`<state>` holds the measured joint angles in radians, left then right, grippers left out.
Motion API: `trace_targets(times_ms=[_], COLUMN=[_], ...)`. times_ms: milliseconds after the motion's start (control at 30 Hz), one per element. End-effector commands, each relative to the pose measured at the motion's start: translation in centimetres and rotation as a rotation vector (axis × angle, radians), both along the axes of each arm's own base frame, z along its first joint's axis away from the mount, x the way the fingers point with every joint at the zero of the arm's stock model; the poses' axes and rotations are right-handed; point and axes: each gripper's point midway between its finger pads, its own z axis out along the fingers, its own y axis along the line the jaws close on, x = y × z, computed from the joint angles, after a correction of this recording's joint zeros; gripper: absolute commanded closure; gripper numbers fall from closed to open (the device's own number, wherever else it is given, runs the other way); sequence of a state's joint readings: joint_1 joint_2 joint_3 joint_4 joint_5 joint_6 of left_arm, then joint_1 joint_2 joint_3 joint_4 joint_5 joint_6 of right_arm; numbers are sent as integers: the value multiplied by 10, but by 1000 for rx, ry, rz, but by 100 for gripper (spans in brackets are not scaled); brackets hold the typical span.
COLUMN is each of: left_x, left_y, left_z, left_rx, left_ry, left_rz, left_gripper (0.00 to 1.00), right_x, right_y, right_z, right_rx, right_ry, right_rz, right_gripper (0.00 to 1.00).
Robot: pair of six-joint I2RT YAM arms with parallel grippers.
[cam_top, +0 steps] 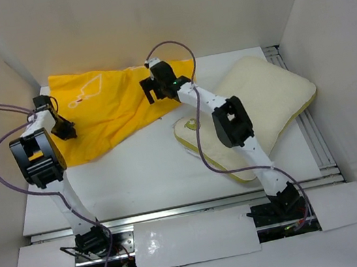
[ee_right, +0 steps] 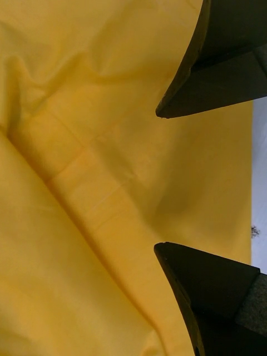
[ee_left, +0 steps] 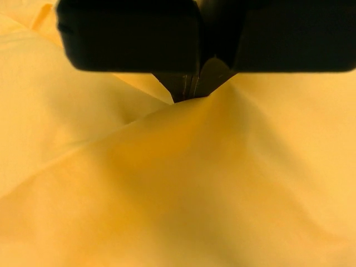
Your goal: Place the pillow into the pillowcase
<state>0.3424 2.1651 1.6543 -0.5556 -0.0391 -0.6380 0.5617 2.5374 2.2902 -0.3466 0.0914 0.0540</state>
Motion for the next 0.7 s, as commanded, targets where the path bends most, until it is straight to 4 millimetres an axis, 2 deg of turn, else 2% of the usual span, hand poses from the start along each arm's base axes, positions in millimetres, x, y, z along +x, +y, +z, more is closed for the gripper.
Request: trace_targets(times_ms=[0, 33, 67, 100, 133, 167, 200, 233, 267, 300, 333, 400, 533, 567, 600, 633, 667], left_x=[-31, -30, -36, -37, -38, -37, -40, -40, -43, -42, -45, -44, -43, -43, -45, -45, -46], left_y=[27, 28, 26, 31, 30, 31, 29, 29, 31, 31, 29, 30, 29, 29, 28, 28, 30], left_z=[-6, -1, -3, 1, 9, 12, 12, 12, 16, 21, 18, 25, 27, 31, 28, 32, 32], left_rx=[60, 69, 65, 69, 74, 79, 78, 78, 89, 93, 89, 79, 75, 78, 75, 78, 87], left_ry=[67, 56, 67, 55, 41, 26, 29, 29, 27, 15, 26, -2, -15, -23, -15, -25, -21], left_rz=[83, 97, 97, 108, 109, 109, 109, 109, 114, 114, 114, 115, 111, 111, 111, 112, 116], left_gripper=[100, 100, 100, 100, 100, 100, 100, 100, 100, 100, 100, 100, 100, 100, 100, 100, 100], right_x=[2, 2, 11, 9, 9, 15, 14, 18, 16, 16, 15, 10, 5, 4, 3, 2, 0], right_y=[31, 37, 37, 47, 53, 59, 62, 66, 67, 69, 68, 64, 58, 54, 54, 50, 46], right_z=[39, 29, 25, 23, 12, 19, 12, 17, 0, 4, -7, -21, -33, -45, -51, -50, -59], right_rx=[35, 42, 50, 68, 65, 110, 125, 151, 146, 170, 158, 147, 128, 105, 95, 86, 64], right_ry=[-109, -113, -148, -159, -163, -190, -177, -186, -149, -147, -132, -91, -55, -38, -27, -17, -2], right_rz=[-2, -16, -42, -52, -52, -63, -60, -68, -65, -75, -76, -98, -119, -130, -131, -151, -161], right_gripper=[0, 0, 0, 0, 0, 0, 0, 0, 0, 0, 0, 0, 1, 3, 8, 10, 12])
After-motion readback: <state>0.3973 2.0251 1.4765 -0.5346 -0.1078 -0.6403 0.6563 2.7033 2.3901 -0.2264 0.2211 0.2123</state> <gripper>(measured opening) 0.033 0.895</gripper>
